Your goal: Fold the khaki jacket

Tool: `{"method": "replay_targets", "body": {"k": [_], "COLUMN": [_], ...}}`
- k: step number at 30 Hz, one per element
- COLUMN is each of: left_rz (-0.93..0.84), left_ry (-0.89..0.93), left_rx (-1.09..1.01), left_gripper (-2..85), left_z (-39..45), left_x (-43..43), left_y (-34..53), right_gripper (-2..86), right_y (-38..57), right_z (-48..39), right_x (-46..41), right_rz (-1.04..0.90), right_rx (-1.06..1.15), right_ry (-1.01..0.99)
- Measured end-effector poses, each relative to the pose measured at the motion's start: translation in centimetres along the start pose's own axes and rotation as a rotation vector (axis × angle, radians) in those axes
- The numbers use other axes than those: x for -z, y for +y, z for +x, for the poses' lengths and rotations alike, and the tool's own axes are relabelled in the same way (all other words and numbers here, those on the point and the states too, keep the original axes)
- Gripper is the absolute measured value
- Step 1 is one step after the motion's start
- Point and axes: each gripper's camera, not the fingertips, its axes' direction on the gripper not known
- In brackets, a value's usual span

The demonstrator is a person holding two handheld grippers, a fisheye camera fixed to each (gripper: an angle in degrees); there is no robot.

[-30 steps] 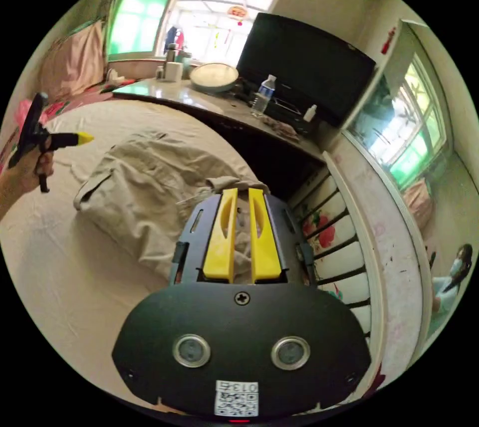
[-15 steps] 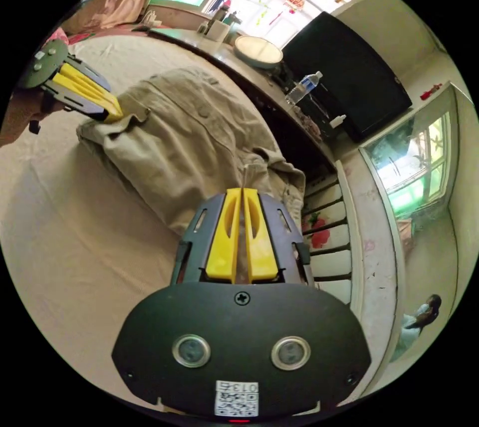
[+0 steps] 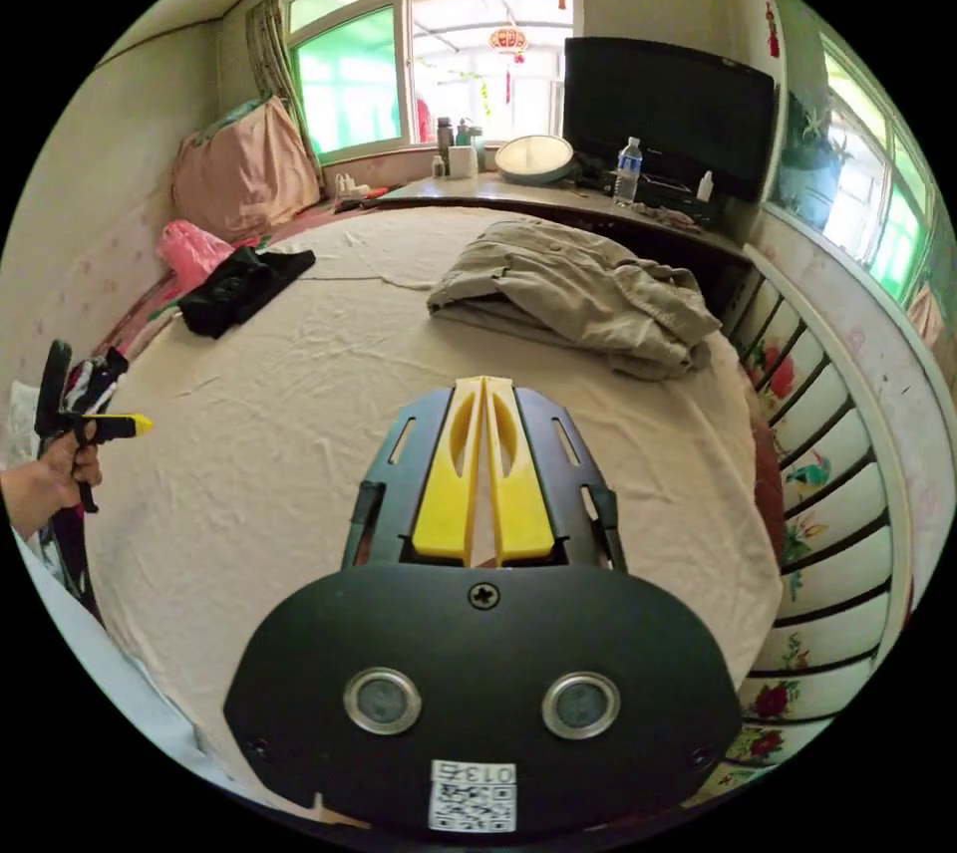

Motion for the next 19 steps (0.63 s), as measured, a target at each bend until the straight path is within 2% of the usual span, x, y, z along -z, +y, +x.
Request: {"method": "replay_targets", "body": {"k": [2,6,9,14,17,19], "left_rz": [0.049,0.172,0.262,0.407,0.4,0.368], "left_ry": [-0.158,-0.353,-0.533,-0.982,-1.016,-0.938], "left_rx": [0.051,0.142,0.22,0.398,0.505,0.561], "left_gripper": [0.3,2.5,8.2,20.9,22.3,20.4], "left_z": [-1.5,-4.1,-6.5,-10.5,-13.8,-16.2], "left_x": [5.6,14.1,21.0,34.4,38.6,39.4], "left_y": [4.3,9.9,14.8,25.8,32.2,35.6], "right_gripper": [0.8,4.0,7.3,8.9,9.3,9.5], "right_y": [0.2,0.3,0.1,0.2,0.2,0.2], "right_z": [-3.3,-12.6,-20.2,-33.6,-42.4,-47.5], "right_x": [-0.1,-0.2,-0.2,0.7,1.4,1.9], "right_rz": [-0.043,-0.111,-0.168,-0.229,-0.267,-0.288], "right_rx": [0.048,0.224,0.338,0.534,0.665,0.732], "right_ry": [-0.123,-0.372,-0.53,-0.743,-0.854,-0.914]}}
